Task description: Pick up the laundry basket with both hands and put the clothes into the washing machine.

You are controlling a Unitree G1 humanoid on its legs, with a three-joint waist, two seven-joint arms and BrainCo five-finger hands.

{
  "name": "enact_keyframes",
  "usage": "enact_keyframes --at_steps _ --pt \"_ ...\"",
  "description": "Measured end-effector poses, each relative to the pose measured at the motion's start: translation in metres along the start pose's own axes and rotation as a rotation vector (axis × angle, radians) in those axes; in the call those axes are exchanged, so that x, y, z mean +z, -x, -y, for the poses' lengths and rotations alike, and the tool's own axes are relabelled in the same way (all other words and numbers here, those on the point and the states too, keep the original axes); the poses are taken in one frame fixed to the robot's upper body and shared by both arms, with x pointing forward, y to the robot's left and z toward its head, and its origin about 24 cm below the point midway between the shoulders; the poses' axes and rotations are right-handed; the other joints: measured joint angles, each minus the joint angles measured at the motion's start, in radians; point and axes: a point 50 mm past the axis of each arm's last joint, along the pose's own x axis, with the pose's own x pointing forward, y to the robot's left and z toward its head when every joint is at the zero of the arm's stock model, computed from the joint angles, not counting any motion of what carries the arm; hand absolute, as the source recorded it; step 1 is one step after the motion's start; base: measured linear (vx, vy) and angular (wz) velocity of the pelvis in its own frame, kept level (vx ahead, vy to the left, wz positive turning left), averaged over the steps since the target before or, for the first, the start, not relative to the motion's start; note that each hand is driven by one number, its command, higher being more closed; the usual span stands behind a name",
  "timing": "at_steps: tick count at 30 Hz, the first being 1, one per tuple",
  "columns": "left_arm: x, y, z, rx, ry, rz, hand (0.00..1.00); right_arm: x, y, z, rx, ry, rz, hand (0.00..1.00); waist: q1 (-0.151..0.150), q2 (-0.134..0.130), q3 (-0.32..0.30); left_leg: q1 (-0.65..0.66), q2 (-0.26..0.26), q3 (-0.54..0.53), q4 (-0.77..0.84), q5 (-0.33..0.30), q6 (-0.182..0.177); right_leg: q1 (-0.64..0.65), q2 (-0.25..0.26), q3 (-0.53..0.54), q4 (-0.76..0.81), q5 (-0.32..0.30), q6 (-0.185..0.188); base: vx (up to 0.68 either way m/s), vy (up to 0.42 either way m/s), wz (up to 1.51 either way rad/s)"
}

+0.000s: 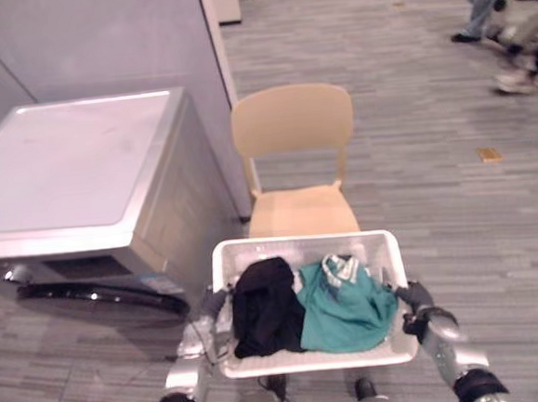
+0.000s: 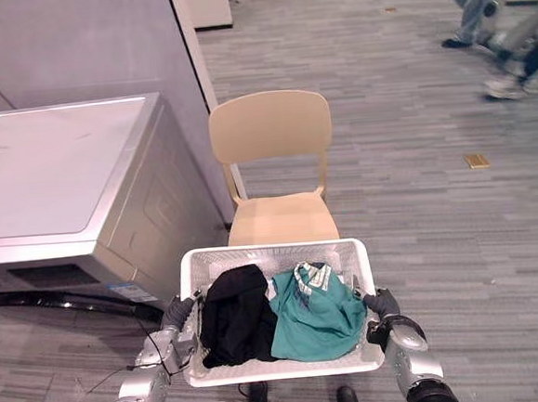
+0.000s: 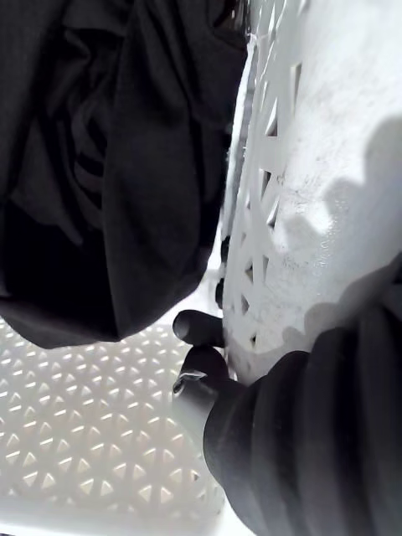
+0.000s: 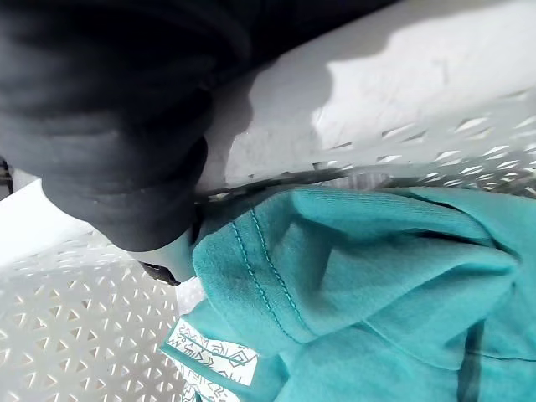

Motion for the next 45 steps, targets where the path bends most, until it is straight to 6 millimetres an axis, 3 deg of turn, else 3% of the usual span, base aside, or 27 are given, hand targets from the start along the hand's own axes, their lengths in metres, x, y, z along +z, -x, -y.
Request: enact_keyframes --at_steps 6,8,10,11,12,13,15,20,21,24,26,30,37,41,45 --pt "0.048 -0.024 0.014 -0.026 0.003 0.105 1.00 0.053 -0.016 -0.006 0.011 0.007 0.126 1.00 -0.012 -0.013 0.009 -0.070 0.016 0.002 0.000 0.008 0.011 -0.079 0.018 0.022 -0.019 0.083 0.012 0.04 -0.002 -0.17" --pt "0.073 -0.036 0.019 -0.028 0.018 0.149 1.00 0.083 -0.022 -0.009 0.016 0.025 0.195 1.00 -0.011 -0.014 0.034 -0.091 0.028 0.001 0.002 0.016 0.020 -0.105 0.036 0.023 -0.019 0.119 0.010 -0.04 -0.028 -0.16" --pt "0.119 -0.051 0.024 -0.021 0.035 0.233 1.00 0.135 -0.031 -0.022 0.022 0.036 0.298 1.00 -0.014 -0.035 0.106 -0.120 0.043 0.001 -0.002 0.039 0.018 -0.141 0.048 0.026 -0.020 0.157 0.010 -0.12 -0.021 -0.12" --pt "0.131 -0.053 0.025 -0.016 0.036 0.252 1.00 0.149 -0.033 -0.026 0.026 0.042 0.320 1.00 -0.018 -0.041 0.125 -0.128 0.043 0.001 -0.005 0.047 0.019 -0.150 0.049 0.030 -0.020 0.164 0.004 -0.14 -0.025 -0.12" --pt "0.153 -0.058 0.026 -0.011 0.049 0.287 1.00 0.176 -0.034 -0.033 0.030 0.056 0.371 1.00 -0.018 -0.051 0.168 -0.138 0.045 0.003 -0.015 0.058 0.019 -0.168 0.052 0.037 -0.021 0.179 0.007 -0.13 -0.004 -0.15" --pt "0.165 -0.060 0.027 -0.007 0.056 0.304 1.00 0.191 -0.034 -0.037 0.032 0.060 0.399 1.00 -0.018 -0.057 0.189 -0.142 0.047 0.008 -0.025 0.066 0.013 -0.180 0.054 0.048 -0.021 0.188 0.003 -0.17 -0.003 -0.25" --pt "0.207 -0.063 0.020 0.031 0.096 0.362 1.00 0.242 -0.029 -0.059 0.046 0.080 0.492 1.00 -0.012 -0.063 0.253 -0.164 0.064 0.021 -0.073 0.102 0.006 -0.234 0.072 0.062 -0.029 0.238 0.001 -0.18 -0.019 -0.33" --pt "0.269 -0.055 0.004 0.072 0.116 0.473 1.00 0.298 -0.016 -0.091 0.079 0.066 0.581 1.00 0.008 -0.088 0.319 -0.181 0.077 0.047 -0.178 0.188 -0.027 -0.296 0.079 0.075 -0.067 0.228 -0.005 -0.11 -0.100 -0.20" --pt "0.278 -0.053 0.000 0.084 0.111 0.488 1.00 0.303 -0.014 -0.097 0.087 0.060 0.588 1.00 0.007 -0.099 0.325 -0.180 0.075 0.051 -0.198 0.205 -0.036 -0.301 0.076 0.075 -0.072 0.201 -0.011 -0.10 -0.154 -0.15" --pt "0.310 -0.045 -0.013 0.125 0.097 0.525 1.00 0.318 -0.008 -0.115 0.110 0.027 0.607 1.00 0.004 -0.110 0.350 -0.202 0.103 0.056 -0.202 0.223 -0.050 -0.330 0.102 0.077 -0.076 0.196 -0.014 -0.09 -0.113 -0.14" --pt "0.324 -0.040 -0.011 0.126 0.075 0.547 1.00 0.324 -0.005 -0.116 0.105 0.015 0.626 1.00 0.004 -0.119 0.354 -0.214 0.116 0.059 -0.202 0.224 -0.052 -0.343 0.114 0.077 -0.076 0.196 -0.014 -0.07 -0.097 -0.11" --pt "0.370 -0.018 -0.009 0.138 0.021 0.666 1.00 0.344 0.007 -0.119 0.130 -0.039 0.711 1.00 0.003 -0.145 0.368 -0.266 0.133 0.070 -0.201 0.230 -0.061 -0.392 0.129 0.076 -0.091 0.231 -0.026 -0.05 -0.063 -0.08" --pt "0.396 -0.003 -0.014 0.160 -0.033 0.728 1.00 0.347 0.011 -0.127 0.158 -0.101 0.731 1.00 0.024 -0.155 0.373 -0.313 0.174 0.088 -0.190 0.212 -0.082 -0.439 0.165 0.072 -0.104 0.294 0.003 -0.04 -0.012 -0.13" --pt "0.411 0.008 -0.017 0.174 -0.038 0.766 1.00 0.360 0.020 -0.132 0.176 -0.110 0.771 1.00 0.040 -0.153 0.374 -0.426 0.203 0.087 -0.009 0.119 -0.085 -0.472 0.188 0.056 -0.104 0.339 0.039 -0.10 0.040 -0.12" --pt "0.432 0.024 -0.019 0.187 -0.046 0.831 1.00 0.374 0.033 -0.135 0.197 -0.109 0.837 1.00 0.067 -0.152 0.375 -0.539 0.236 0.067 0.176 0.029 -0.084 -0.497 0.212 0.047 -0.104 0.339 0.038 -0.16 0.000 -0.13"
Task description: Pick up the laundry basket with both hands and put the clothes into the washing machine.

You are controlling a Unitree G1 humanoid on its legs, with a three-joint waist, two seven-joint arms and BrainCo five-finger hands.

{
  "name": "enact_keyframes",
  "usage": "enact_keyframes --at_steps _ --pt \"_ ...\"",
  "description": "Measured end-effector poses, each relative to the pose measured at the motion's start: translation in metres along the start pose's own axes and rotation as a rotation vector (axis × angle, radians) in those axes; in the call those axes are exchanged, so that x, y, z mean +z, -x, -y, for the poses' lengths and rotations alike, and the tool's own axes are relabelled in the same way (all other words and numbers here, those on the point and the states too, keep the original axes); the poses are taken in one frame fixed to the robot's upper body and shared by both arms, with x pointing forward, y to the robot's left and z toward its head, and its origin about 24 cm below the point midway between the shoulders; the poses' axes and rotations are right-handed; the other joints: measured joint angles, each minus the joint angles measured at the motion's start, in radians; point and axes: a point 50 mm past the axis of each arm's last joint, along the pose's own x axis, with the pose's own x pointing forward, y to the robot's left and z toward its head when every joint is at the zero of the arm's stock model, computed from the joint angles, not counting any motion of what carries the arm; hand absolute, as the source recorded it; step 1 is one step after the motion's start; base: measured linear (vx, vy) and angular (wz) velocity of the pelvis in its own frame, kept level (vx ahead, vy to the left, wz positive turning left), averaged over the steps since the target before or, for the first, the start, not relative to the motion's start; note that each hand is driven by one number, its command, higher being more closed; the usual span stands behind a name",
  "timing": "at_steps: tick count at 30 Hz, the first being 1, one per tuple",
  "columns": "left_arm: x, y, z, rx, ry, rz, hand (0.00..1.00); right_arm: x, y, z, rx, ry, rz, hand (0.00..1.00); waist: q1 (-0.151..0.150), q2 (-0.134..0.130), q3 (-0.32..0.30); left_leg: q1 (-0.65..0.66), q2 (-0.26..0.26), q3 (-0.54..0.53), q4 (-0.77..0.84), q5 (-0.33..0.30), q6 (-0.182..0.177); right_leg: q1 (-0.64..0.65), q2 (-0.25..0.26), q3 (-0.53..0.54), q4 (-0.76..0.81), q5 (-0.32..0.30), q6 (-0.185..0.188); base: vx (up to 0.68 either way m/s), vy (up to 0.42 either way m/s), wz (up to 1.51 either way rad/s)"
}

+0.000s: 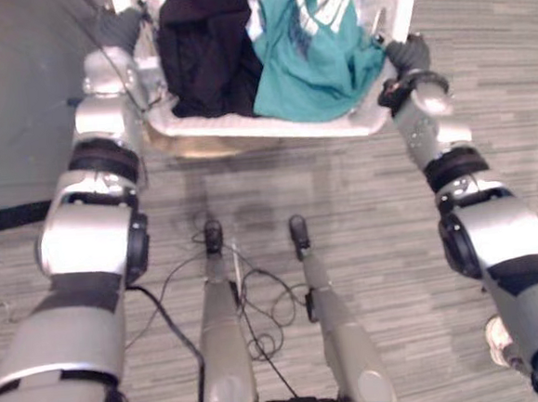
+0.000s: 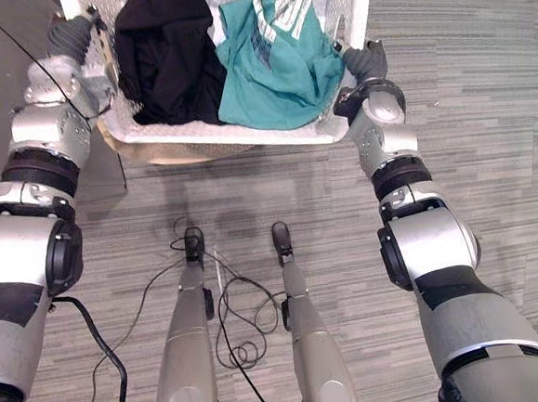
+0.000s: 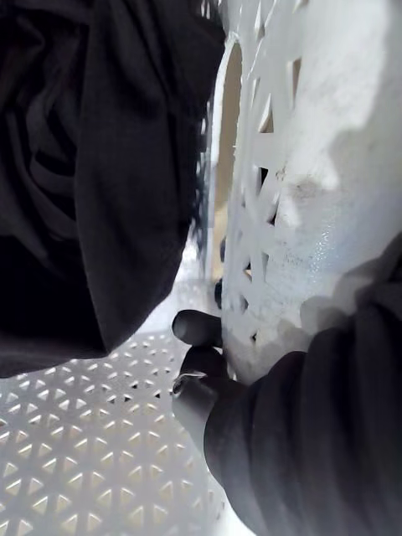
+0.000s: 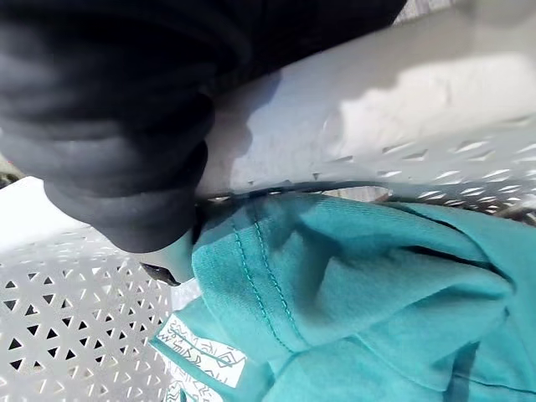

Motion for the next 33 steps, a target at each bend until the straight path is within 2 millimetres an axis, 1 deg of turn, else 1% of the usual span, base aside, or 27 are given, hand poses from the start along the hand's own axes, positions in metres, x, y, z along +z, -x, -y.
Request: enact_keyframes --at_steps 1,3,5,7,8,9,10,12,13,14,16,17,18,19,20,21,22,24,27,29,31,33 --pt "0.009 -0.001 -0.003 0.008 -0.002 0.022 1.00 0.007 -0.001 -0.004 0.009 -0.005 0.017 1.00 0.006 0.003 0.002 -0.040 0.009 -0.018 0.056 -0.025 0.000 -0.009 0.009 -0.004 0.000 0.000 0.000 -0.17 -0.003 -0.09" --pt "0.013 -0.001 -0.003 0.003 0.000 0.037 1.00 0.011 -0.002 -0.004 0.007 -0.007 0.028 1.00 0.020 0.009 0.005 -0.074 0.017 -0.031 0.106 -0.043 0.005 -0.016 0.018 -0.021 0.000 0.000 0.000 -0.16 0.002 -0.03" --pt "0.016 -0.002 -0.008 0.008 -0.004 0.048 1.00 0.015 -0.002 -0.008 0.021 -0.003 0.043 1.00 0.022 0.009 0.006 -0.106 0.019 -0.051 0.137 -0.052 0.005 -0.026 0.022 -0.036 0.000 -0.001 0.000 -0.13 -0.001 0.06" --pt "0.024 -0.001 -0.012 0.004 -0.007 0.079 1.00 0.019 -0.002 -0.010 0.028 -0.013 0.056 1.00 0.028 0.013 0.008 -0.139 0.019 -0.074 0.171 -0.058 0.007 -0.033 0.025 -0.058 -0.001 -0.003 0.001 -0.13 0.004 0.12" --pt "0.026 -0.001 -0.012 0.003 -0.007 0.087 1.00 0.019 -0.002 -0.011 0.029 -0.016 0.059 1.00 0.033 0.013 0.008 -0.146 0.019 -0.075 0.178 -0.060 0.007 -0.034 0.026 -0.063 -0.001 -0.007 0.005 -0.15 -0.002 0.11" --pt "0.030 -0.001 -0.012 -0.001 -0.007 0.105 1.00 0.022 -0.002 -0.011 0.031 -0.025 0.069 1.00 0.044 0.013 0.008 -0.165 0.017 -0.076 0.197 -0.063 0.008 -0.038 0.023 -0.083 -0.001 -0.032 0.002 -0.14 -0.013 0.11" --pt "0.035 -0.001 -0.016 0.007 -0.009 0.124 1.00 0.027 -0.002 -0.015 0.042 -0.032 0.086 1.00 0.052 0.013 0.008 -0.187 0.014 -0.083 0.224 -0.070 0.007 -0.041 0.023 -0.095 -0.001 -0.063 -0.044 -0.13 -0.028 0.11" --pt "0.043 0.000 -0.025 0.027 -0.001 0.151 1.00 0.034 -0.003 -0.023 0.067 -0.040 0.105 1.00 0.055 0.017 0.010 -0.211 0.017 -0.100 0.240 -0.070 0.006 -0.053 0.031 -0.110 -0.001 -0.063 -0.047 -0.08 -0.024 0.08" --pt "0.046 0.000 -0.027 0.031 0.003 0.167 1.00 0.037 -0.003 -0.025 0.074 -0.044 0.113 1.00 0.064 0.017 0.010 -0.224 0.018 -0.107 0.247 -0.070 0.006 -0.060 0.034 -0.115 -0.001 -0.062 -0.049 -0.06 -0.022 0.07" --pt "0.048 0.001 -0.026 0.029 -0.001 0.176 1.00 0.037 -0.003 -0.025 0.072 -0.046 0.117 1.00 0.075 0.017 0.010 -0.233 0.017 -0.112 0.254 -0.070 0.006 -0.062 0.035 -0.120 -0.001 -0.062 -0.049 -0.07 -0.023 0.07" --pt "0.051 0.001 -0.029 0.033 -0.008 0.188 1.00 0.037 -0.003 -0.027 0.077 -0.052 0.116 1.00 0.077 0.017 0.010 -0.243 0.014 -0.123 0.262 -0.070 0.006 -0.062 0.035 -0.134 -0.001 -0.062 -0.049 -0.03 -0.008 0.12" --pt "0.054 0.002 -0.031 0.036 -0.012 0.199 0.00 0.038 -0.003 -0.029 0.081 -0.056 0.121 1.00 0.078 0.017 0.010 -0.253 0.014 -0.126 0.270 -0.070 0.006 -0.063 0.036 -0.139 -0.001 -0.061 -0.050 -0.01 0.000 0.11" --pt "0.056 0.002 -0.032 0.039 -0.008 0.204 0.00 0.041 -0.003 -0.031 0.084 -0.059 0.126 1.00 0.080 0.017 0.010 -0.259 0.014 -0.126 0.275 -0.070 0.007 -0.066 0.036 -0.140 -0.001 -0.061 -0.051 -0.01 0.002 0.04" --pt "0.057 0.002 -0.033 0.043 0.000 0.210 0.00 0.043 -0.003 -0.032 0.087 -0.060 0.130 0.00 0.082 0.017 0.010 -0.263 0.014 -0.126 0.278 -0.070 0.007 -0.068 0.036 -0.140 -0.001 -0.061 -0.051 0.00 0.000 0.00" --pt "0.062 0.002 -0.036 0.054 0.027 0.224 0.00 0.047 -0.004 -0.034 0.093 -0.060 0.137 0.00 0.084 0.017 0.010 -0.273 0.014 -0.128 0.283 -0.070 0.007 -0.074 0.036 -0.145 -0.001 -0.061 -0.051 0.00 0.000 0.00" --pt "0.069 0.002 -0.037 0.057 0.038 0.241 0.00 0.050 -0.004 -0.035 0.094 -0.062 0.144 0.00 0.086 0.017 0.010 -0.286 0.014 -0.133 0.289 -0.070 0.007 -0.081 0.037 -0.151 -0.001 -0.053 -0.061 -0.01 -0.003 0.04" --pt "0.073 0.002 -0.037 0.058 0.043 0.250 0.00 0.050 -0.004 -0.035 0.093 -0.062 0.146 0.00 0.087 0.017 0.010 -0.292 0.014 -0.135 0.291 -0.070 0.007 -0.085 0.038 -0.154 -0.001 -0.050 -0.064 -0.01 -0.005 0.04" --pt "0.087 0.003 -0.040 0.076 0.067 0.284 0.00 0.053 -0.004 -0.035 0.097 -0.050 0.151 0.00 0.089 0.017 0.010 -0.310 0.013 -0.143 0.299 -0.070 0.007 -0.096 0.040 -0.161 -0.001 -0.046 -0.069 0.00 0.000 0.00" --pt "0.090 0.003 -0.045 0.110 0.099 0.291 0.00 0.055 -0.005 -0.039 0.107 -0.034 0.142 0.00 0.080 0.017 0.010 -0.317 0.013 -0.143 0.306 -0.071 0.009 -0.098 0.041 -0.163 -0.001 -0.046 -0.069 0.00 0.000 0.00" --pt "0.095 0.004 -0.047 0.127 0.113 0.301 0.00 0.053 -0.005 -0.039 0.111 -0.018 0.127 0.00 0.076 0.017 0.010 -0.319 0.013 -0.143 0.308 -0.071 0.009 -0.098 0.041 -0.163 -0.001 -0.046 -0.069 0.00 0.000 0.00" --pt "0.098 0.004 -0.052 0.149 0.164 0.307 0.00 0.050 -0.005 -0.040 0.123 0.007 0.106 0.00 0.074 0.017 0.010 -0.319 0.014 -0.143 0.308 -0.071 0.009 -0.099 0.041 -0.163 -0.001 -0.046 -0.070 0.00 0.000 0.00" --pt "0.102 0.005 -0.053 0.161 0.176 0.317 0.00 0.047 -0.005 -0.039 0.136 0.032 0.086 0.00 0.075 0.017 0.010 -0.320 0.014 -0.142 0.307 -0.071 0.009 -0.101 0.041 -0.163 -0.001 -0.045 -0.070 0.00 0.000 0.00"
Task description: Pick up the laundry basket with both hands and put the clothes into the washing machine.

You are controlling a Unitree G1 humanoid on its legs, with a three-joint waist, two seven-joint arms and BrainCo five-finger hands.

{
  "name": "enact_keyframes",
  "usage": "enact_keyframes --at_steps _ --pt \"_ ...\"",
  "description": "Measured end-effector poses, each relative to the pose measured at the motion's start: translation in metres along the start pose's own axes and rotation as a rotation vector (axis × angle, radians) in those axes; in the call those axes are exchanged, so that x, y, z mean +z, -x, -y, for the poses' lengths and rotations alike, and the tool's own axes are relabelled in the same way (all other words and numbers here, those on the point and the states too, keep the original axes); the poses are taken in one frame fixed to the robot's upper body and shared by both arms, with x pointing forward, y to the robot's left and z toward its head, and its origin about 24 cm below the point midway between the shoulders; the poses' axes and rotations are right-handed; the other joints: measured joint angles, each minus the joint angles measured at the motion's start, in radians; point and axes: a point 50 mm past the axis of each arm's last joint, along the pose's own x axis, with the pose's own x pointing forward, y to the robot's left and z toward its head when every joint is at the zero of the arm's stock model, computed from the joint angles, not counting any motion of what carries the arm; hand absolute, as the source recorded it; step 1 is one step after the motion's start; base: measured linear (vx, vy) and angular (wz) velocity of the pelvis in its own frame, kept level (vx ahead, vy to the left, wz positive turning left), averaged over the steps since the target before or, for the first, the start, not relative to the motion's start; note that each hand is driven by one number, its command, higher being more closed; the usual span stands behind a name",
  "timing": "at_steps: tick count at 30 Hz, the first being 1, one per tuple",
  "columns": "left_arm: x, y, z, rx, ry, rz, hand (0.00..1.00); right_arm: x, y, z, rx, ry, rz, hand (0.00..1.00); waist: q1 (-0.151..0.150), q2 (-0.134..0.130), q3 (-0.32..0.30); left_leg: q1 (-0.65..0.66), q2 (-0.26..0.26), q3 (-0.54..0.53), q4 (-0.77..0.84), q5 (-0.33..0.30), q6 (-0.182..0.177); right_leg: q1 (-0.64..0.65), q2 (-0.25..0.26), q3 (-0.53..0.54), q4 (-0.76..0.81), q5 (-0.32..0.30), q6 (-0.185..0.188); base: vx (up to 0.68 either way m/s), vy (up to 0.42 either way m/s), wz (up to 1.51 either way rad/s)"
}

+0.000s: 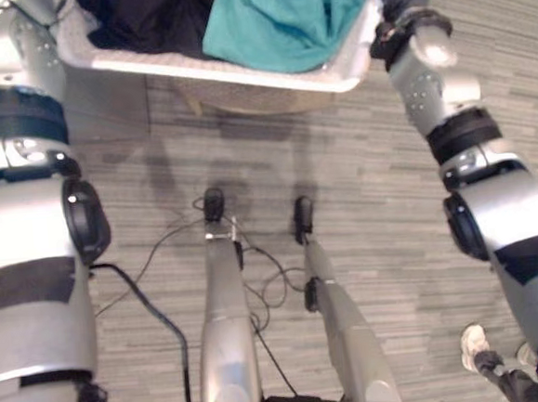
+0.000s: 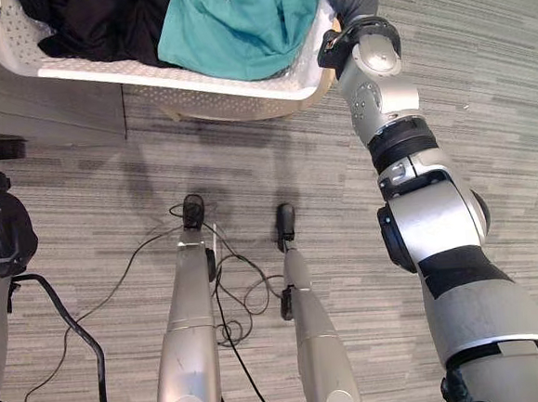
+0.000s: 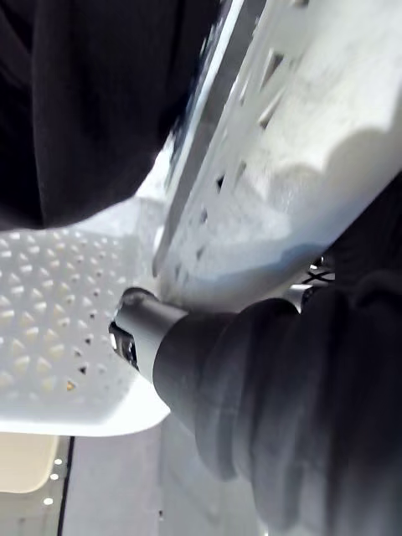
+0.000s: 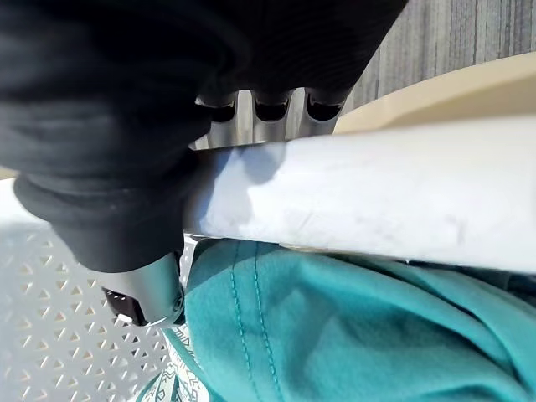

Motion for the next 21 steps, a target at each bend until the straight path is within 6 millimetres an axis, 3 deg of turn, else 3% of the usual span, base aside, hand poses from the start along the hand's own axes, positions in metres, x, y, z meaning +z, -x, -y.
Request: enact_keyframes --at_steps 3,5,14,21 --pt "0.002 0.000 -0.001 0.012 0.013 0.005 0.00 -0.003 0.000 0.005 0.009 0.036 -0.022 0.00 -0.002 0.000 0.000 0.000 -0.001 0.002 -0.002 0.000 0.000 -0.001 -0.001 0.000 0.000 0.000 -0.002 0.00 0.000 0.00" --pt "0.003 -0.001 -0.002 0.011 0.019 0.014 0.00 0.001 0.000 0.010 0.025 0.057 -0.019 0.00 -0.004 0.000 0.000 -0.001 -0.002 0.005 -0.005 0.000 0.000 -0.005 -0.002 -0.001 0.000 0.004 -0.024 0.00 0.000 0.00" --pt "0.013 -0.003 -0.008 0.024 0.075 0.050 0.00 0.034 0.002 0.060 -0.069 0.137 0.049 0.00 -0.010 0.000 0.000 -0.001 -0.002 0.013 -0.020 0.001 0.000 -0.016 -0.005 -0.003 0.000 0.004 -0.025 0.00 -0.003 0.00" --pt "0.012 0.000 -0.020 0.053 0.117 0.078 0.00 0.050 0.002 0.071 -0.093 0.182 0.077 0.00 -0.027 0.001 0.001 -0.013 -0.004 0.016 -0.026 0.004 0.000 -0.032 -0.008 -0.004 0.000 0.004 -0.025 0.00 -0.012 -0.01"
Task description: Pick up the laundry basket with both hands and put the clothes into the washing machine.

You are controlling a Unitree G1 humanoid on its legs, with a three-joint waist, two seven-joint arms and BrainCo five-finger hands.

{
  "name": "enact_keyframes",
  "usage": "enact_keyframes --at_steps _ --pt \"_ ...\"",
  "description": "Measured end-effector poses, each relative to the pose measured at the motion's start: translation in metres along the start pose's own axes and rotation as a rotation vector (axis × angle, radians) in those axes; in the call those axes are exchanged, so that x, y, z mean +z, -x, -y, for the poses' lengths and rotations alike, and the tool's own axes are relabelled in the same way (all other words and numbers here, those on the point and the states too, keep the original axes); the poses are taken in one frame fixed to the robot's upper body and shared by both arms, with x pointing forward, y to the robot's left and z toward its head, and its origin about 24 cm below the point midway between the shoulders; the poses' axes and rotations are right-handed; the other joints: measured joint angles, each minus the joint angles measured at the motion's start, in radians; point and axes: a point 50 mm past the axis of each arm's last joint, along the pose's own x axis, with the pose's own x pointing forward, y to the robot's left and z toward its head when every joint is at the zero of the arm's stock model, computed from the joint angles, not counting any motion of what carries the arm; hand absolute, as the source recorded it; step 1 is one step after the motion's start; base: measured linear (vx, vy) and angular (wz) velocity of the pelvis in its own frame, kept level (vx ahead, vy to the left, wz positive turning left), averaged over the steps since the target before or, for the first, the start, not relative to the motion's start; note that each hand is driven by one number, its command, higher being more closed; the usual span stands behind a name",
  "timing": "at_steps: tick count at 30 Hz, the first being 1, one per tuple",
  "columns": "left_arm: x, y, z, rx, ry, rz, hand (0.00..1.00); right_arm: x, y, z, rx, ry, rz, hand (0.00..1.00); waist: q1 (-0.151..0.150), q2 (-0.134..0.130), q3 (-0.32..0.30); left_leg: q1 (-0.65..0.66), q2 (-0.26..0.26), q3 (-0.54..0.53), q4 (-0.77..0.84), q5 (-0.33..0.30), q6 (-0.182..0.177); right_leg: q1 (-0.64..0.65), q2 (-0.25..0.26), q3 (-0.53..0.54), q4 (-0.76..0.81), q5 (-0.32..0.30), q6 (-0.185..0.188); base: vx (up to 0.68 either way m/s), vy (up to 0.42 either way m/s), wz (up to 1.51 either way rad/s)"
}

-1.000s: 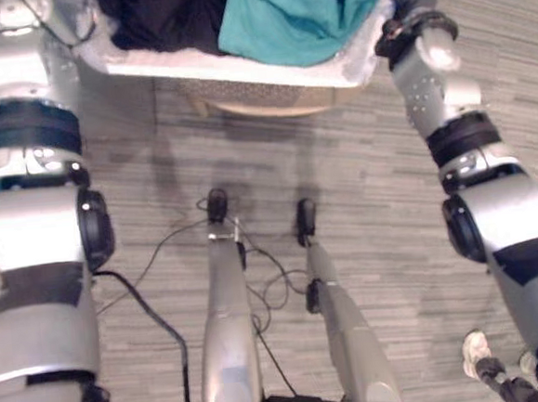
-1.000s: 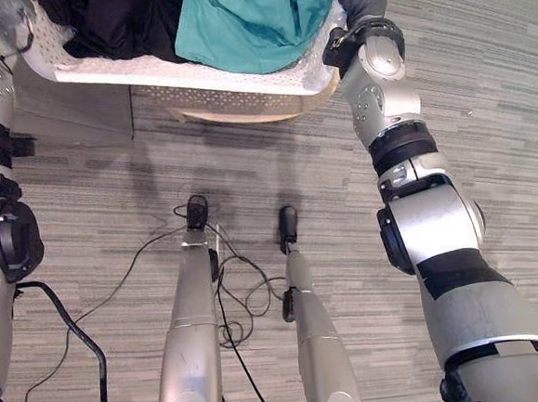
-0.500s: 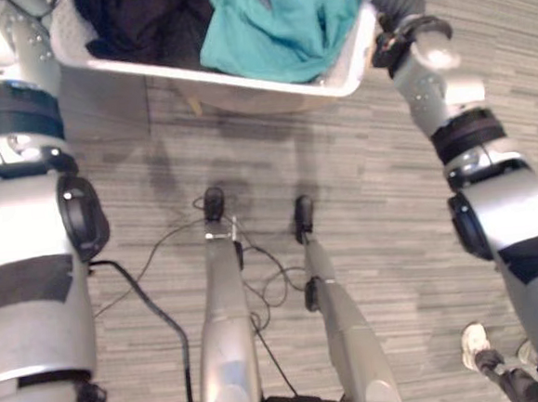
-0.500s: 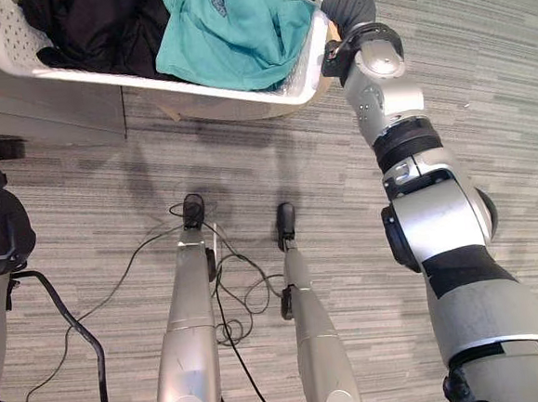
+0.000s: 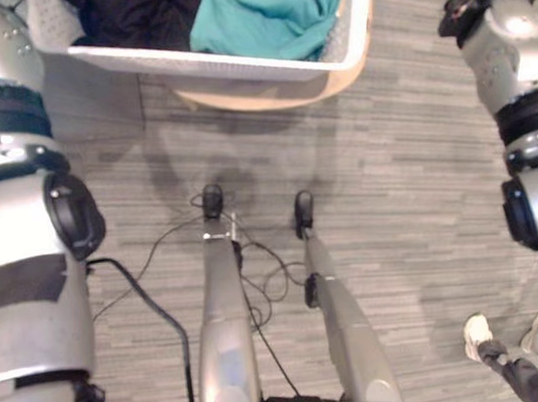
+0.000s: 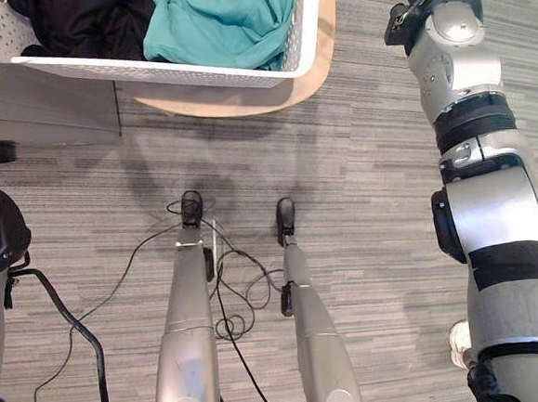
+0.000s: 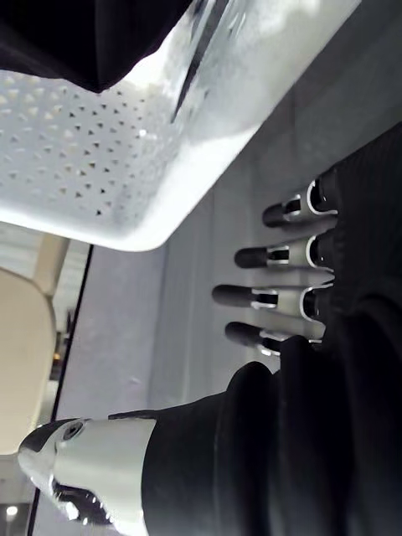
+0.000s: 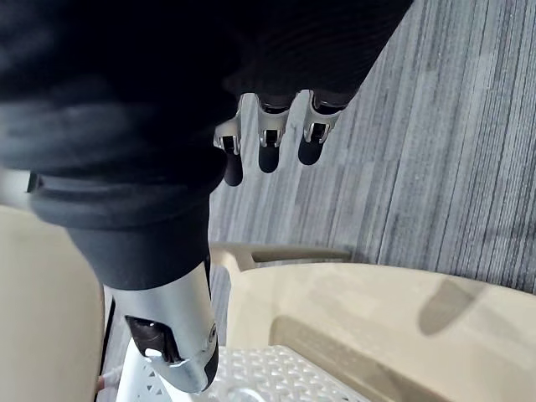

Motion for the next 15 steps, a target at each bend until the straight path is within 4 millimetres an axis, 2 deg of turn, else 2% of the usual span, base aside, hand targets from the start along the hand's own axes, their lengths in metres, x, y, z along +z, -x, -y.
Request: enact_keyframes --at_steps 6,9,11,12,13,15 --pt "-0.006 0.010 -0.006 -0.017 -0.016 0.038 0.00 0.012 0.005 0.035 -0.084 -0.037 0.049 0.00 0.000 0.021 0.012 0.006 -0.014 0.004 -0.009 0.004 0.005 0.001 -0.014 -0.007 0.000 0.000 0.000 0.01 -0.012 0.05" --pt "-0.012 0.028 -0.014 -0.037 -0.058 0.102 0.00 -0.014 0.024 0.066 -0.156 -0.114 0.057 0.00 -0.010 0.024 0.013 0.046 -0.033 0.005 -0.058 0.025 0.008 0.025 -0.031 -0.022 0.000 -0.010 -0.012 0.02 -0.022 0.23" --pt "-0.020 0.053 -0.023 -0.058 -0.098 0.164 0.00 -0.049 0.049 0.092 -0.226 -0.149 0.010 0.00 -0.004 0.029 0.013 0.091 -0.035 0.005 -0.082 0.027 0.008 0.061 -0.033 -0.026 0.000 -0.027 -0.020 0.04 -0.037 0.23" --pt "-0.022 0.061 -0.026 -0.064 -0.107 0.182 0.00 -0.058 0.057 0.100 -0.250 -0.159 -0.004 0.00 -0.002 0.032 0.012 0.102 -0.036 0.004 -0.089 0.027 0.008 0.070 -0.034 -0.027 0.000 -0.032 -0.014 0.04 -0.032 0.17" --pt "-0.024 0.073 -0.030 -0.076 -0.117 0.207 0.00 -0.070 0.071 0.114 -0.292 -0.175 -0.016 0.00 -0.001 0.034 0.012 0.122 -0.039 0.004 -0.104 0.028 0.006 0.085 -0.037 -0.030 0.000 -0.040 -0.020 0.06 -0.038 0.19" --pt "-0.032 0.106 -0.046 -0.075 -0.129 0.237 0.00 -0.096 0.114 0.144 -0.392 -0.201 -0.025 0.00 -0.002 0.038 0.011 0.177 -0.048 0.005 -0.136 0.029 0.005 0.123 -0.042 -0.037 0.011 -0.065 -0.024 0.07 -0.040 0.22"
